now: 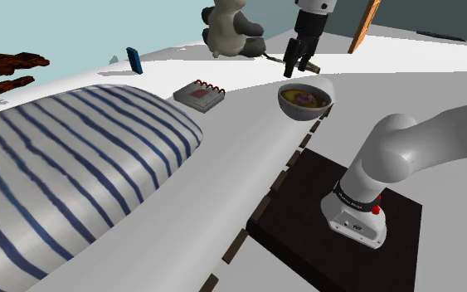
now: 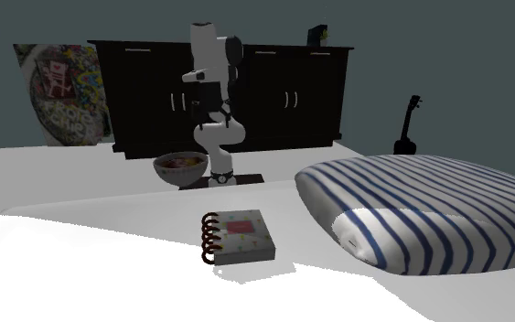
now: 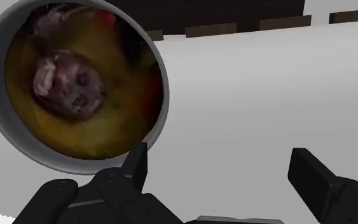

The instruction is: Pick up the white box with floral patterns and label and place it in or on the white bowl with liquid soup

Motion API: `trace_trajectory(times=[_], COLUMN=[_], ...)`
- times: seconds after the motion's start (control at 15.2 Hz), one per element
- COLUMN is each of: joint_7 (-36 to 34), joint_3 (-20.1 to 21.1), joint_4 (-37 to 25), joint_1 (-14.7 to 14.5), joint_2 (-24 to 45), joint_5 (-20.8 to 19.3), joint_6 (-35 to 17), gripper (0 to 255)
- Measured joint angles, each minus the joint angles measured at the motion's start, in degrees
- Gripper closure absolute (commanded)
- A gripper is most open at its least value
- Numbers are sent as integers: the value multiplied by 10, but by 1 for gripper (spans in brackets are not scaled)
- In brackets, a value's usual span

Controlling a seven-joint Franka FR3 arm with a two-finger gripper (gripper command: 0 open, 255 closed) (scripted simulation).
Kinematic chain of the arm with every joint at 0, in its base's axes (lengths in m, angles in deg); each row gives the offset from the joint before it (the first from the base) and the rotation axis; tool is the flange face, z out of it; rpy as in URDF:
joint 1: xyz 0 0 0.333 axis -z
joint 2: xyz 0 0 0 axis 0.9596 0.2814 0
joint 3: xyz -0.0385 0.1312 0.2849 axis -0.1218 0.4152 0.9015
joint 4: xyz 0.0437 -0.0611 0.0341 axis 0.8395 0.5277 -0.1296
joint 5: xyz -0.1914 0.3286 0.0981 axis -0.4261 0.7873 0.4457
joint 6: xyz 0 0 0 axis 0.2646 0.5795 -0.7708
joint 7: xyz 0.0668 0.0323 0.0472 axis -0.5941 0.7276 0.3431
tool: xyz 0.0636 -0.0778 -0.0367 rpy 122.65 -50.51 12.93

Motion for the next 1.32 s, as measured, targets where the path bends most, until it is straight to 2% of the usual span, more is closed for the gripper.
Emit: trace_trajectory(times=[0.26,0.66,1.06,1.32], joint_7=[27,113,224,303], joint_3=[-25,-91,-155,-187], joint_4=[-6,-35,-108,-181], joint_1=[-4,-24,-53,-61], joint_2=[34,147,292,391], joint_5=[10,60,153,234], joint_6=[-33,-122,-178,-174], gripper=[0,0,0,0])
